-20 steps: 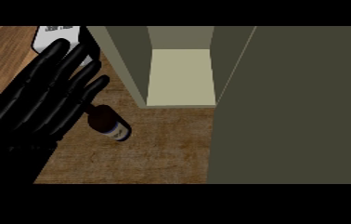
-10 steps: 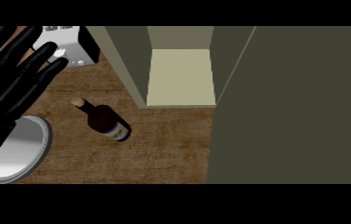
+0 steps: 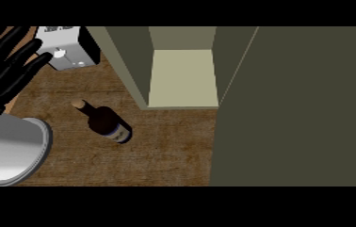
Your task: Pick up the wine, place it into the cabinet and close the cabinet
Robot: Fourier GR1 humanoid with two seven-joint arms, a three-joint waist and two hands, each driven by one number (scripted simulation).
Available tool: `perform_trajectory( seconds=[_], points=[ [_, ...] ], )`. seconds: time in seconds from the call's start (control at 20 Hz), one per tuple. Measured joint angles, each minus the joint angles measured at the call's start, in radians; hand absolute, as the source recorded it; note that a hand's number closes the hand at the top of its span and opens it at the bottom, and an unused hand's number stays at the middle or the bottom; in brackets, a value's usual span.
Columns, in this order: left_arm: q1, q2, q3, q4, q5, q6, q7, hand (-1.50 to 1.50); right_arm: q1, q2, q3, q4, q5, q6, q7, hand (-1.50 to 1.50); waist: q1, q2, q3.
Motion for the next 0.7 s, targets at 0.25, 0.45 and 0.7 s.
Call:
perform_trajectory(
  seconds=[0.25, 0.45, 0.7],
  points=[
    [0.066, -0.005, 0.018, 0.053, 0.008, -0.070, -0.065, -1.50, -0.005, -0.004, -0.004, 0.000, 0.002, -0.002, -0.003, -1.50, 0.001, 0.000, 0.000],
    [0.085, 0.004, 0.034, 0.127, 0.003, -0.117, -0.107, -1.50, -0.010, 0.001, 0.027, -0.002, 0.007, -0.020, 0.011, -1.50, -0.002, 0.000, 0.000],
    [0.127, -0.022, 0.014, 0.260, -0.058, -0.210, -0.236, -1.50, -0.046, 0.002, 0.032, 0.001, 0.012, -0.034, 0.030, -1.50, -0.005, 0.002, 0.000]
  ],
)
